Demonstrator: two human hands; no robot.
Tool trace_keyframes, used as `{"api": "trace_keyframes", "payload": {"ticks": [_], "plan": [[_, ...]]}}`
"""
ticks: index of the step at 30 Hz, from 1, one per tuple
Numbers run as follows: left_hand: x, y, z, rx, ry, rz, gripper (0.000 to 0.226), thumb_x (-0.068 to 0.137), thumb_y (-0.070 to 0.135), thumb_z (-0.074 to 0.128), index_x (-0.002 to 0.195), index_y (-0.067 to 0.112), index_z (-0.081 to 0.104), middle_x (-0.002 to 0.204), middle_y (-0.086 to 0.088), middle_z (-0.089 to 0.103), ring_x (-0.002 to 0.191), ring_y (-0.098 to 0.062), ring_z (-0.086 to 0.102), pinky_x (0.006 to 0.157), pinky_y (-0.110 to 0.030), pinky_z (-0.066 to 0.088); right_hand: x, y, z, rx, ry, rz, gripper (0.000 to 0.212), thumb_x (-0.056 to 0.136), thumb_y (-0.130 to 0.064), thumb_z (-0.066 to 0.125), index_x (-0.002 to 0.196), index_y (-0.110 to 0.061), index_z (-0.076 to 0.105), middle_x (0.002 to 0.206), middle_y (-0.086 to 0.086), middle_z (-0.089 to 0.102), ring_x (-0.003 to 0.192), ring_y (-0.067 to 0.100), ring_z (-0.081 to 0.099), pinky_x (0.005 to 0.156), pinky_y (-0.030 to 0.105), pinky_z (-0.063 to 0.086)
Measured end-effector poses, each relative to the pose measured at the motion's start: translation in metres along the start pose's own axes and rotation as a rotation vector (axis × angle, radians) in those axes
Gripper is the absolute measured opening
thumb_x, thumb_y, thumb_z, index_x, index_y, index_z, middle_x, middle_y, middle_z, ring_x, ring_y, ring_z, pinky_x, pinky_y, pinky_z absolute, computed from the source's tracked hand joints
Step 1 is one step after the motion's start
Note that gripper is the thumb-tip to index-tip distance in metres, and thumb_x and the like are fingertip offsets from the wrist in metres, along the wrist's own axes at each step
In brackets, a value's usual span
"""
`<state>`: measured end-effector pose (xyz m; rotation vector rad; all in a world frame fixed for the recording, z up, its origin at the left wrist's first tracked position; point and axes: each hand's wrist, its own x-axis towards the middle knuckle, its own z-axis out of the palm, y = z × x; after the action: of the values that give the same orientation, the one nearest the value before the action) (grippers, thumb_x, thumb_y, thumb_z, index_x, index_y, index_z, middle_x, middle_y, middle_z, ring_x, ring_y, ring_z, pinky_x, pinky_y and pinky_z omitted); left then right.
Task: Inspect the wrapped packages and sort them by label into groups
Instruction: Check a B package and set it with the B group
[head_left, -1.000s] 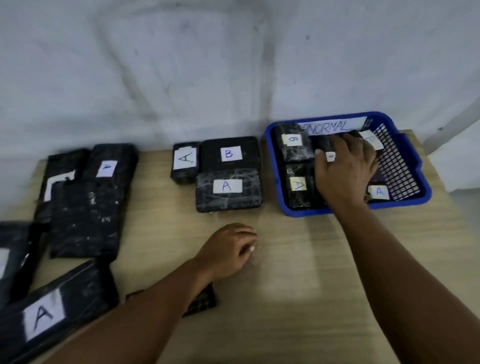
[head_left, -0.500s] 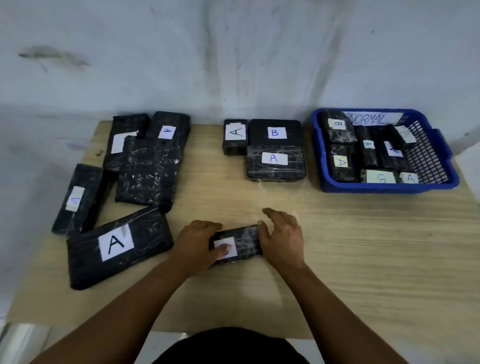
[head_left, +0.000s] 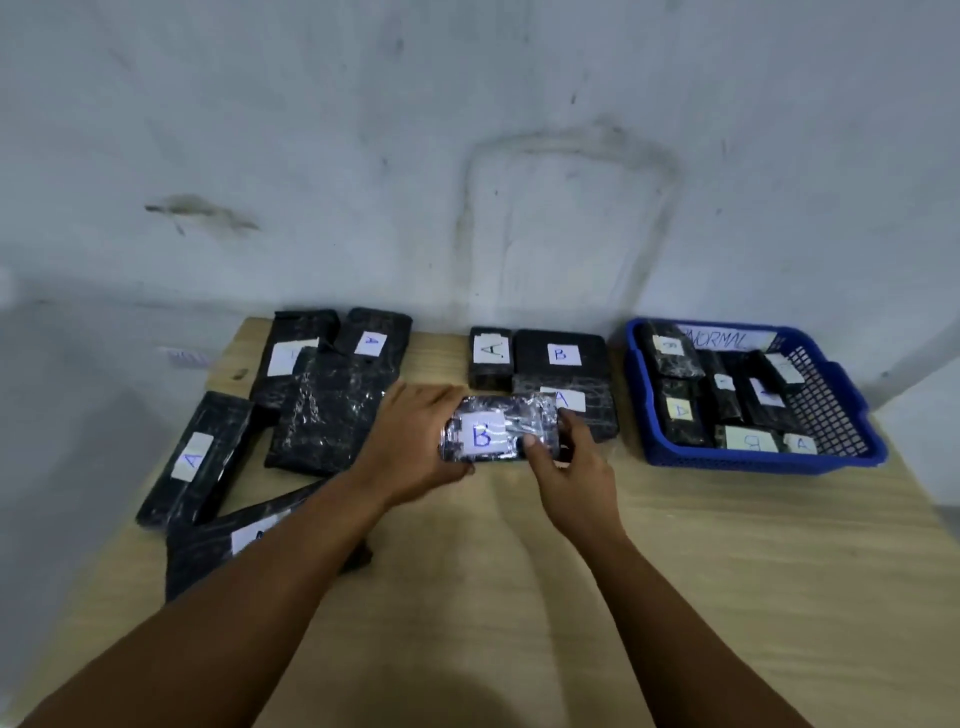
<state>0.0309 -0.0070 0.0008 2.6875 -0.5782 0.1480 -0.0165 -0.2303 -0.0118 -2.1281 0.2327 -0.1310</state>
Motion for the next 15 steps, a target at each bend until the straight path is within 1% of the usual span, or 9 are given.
{"api": "trace_keyframes", "payload": {"ticks": [1,3,5,6,8,10,12,14,15], "plan": [[0.013,0.000,-0.016,0.004,0.057,0.031,0.102,0.057,0.063,0.077,0.142,0.010,0.055,0.134,-0.009,0.063,0.121,-0.032,0.056,0.112,-0.059,0.035,0.008,-0.017,-0.008,0.061,0.014,0.021,0.063,0.097,-0.044,0.069,0.153,-0.023,0.047,0.123,-0.011,0.060,0.114,0.011,0.061,0.097,0.027,0.046],[0.036,0.004,-0.049,-0.027,0.149,0.081,0.101,0.054,0.052,0.087,0.140,0.010,0.057,0.135,-0.010,0.062,0.128,-0.035,0.052,0.113,-0.065,0.032,0.024,-0.048,-0.022,0.202,0.045,0.013,0.061,0.097,-0.043,0.070,0.151,-0.029,0.047,0.115,-0.014,0.065,0.106,0.008,0.065,0.098,0.034,0.052],[0.056,0.011,-0.082,-0.050,0.228,0.121,0.102,0.054,0.043,0.093,0.143,0.011,0.054,0.143,-0.011,0.057,0.141,-0.038,0.040,0.117,-0.066,0.024,0.037,-0.077,-0.033,0.334,0.076,-0.053,0.055,0.097,-0.037,0.071,0.147,-0.031,0.050,0.108,-0.016,0.070,0.101,0.004,0.069,0.096,0.038,0.058],[0.064,0.015,-0.099,-0.043,0.288,0.137,0.102,0.057,0.044,0.092,0.146,0.013,0.052,0.149,-0.012,0.051,0.146,-0.038,0.034,0.118,-0.067,0.023,0.043,-0.092,-0.038,0.393,0.092,-0.088,0.051,0.098,-0.035,0.071,0.145,-0.031,0.052,0.105,-0.014,0.073,0.098,0.004,0.072,0.093,0.037,0.060],[0.076,0.022,-0.125,-0.057,0.437,0.102,0.109,0.061,0.050,0.089,0.154,0.018,0.041,0.161,-0.015,0.035,0.151,-0.038,0.025,0.120,-0.063,0.023,0.053,-0.119,-0.048,0.484,0.129,-0.139,0.037,0.099,-0.034,0.070,0.134,-0.038,0.056,0.096,-0.009,0.076,0.090,0.004,0.074,0.083,0.033,0.061],[0.081,0.033,-0.148,-0.182,0.533,-0.054,0.124,0.062,0.051,0.093,0.161,0.022,0.023,0.165,-0.013,0.025,0.153,-0.032,0.021,0.123,-0.050,0.022,0.061,-0.142,-0.055,0.571,0.157,-0.173,0.029,0.100,-0.035,0.068,0.124,-0.046,0.056,0.094,-0.008,0.076,0.091,0.007,0.074,0.083,0.030,0.060],[0.082,0.042,-0.165,-0.395,0.523,-0.177,0.121,0.065,0.049,0.092,0.160,0.026,0.021,0.156,0.002,0.041,0.143,-0.010,0.038,0.117,-0.032,0.032,0.068,-0.159,-0.060,0.631,0.177,-0.205,0.027,0.101,-0.035,0.067,0.124,-0.044,0.057,0.095,-0.006,0.076,0.092,0.010,0.072,0.087,0.031,0.060],[0.085,0.043,-0.173,-0.611,0.454,-0.213,0.088,0.074,0.047,0.087,0.148,0.033,0.042,0.132,0.023,0.060,0.114,0.014,0.056,0.102,-0.020,0.045,0.075,-0.171,-0.062,0.640,0.185,-0.229,0.025,0.101,-0.033,0.068,0.122,-0.043,0.059,0.089,-0.006,0.074,0.085,0.006,0.070,0.086,0.031,0.060],[0.086,0.041,-0.175,-0.670,0.449,-0.231,0.071,0.079,0.047,0.083,0.140,0.034,0.050,0.122,0.025,0.065,0.105,0.017,0.059,0.098,-0.021,0.048,0.077,-0.174,-0.062,0.635,0.184,-0.238,0.025,0.101,-0.032,0.068,0.124,-0.039,0.060,0.086,-0.006,0.074,0.081,0.004,0.068,0.086,0.033,0.059]]}}
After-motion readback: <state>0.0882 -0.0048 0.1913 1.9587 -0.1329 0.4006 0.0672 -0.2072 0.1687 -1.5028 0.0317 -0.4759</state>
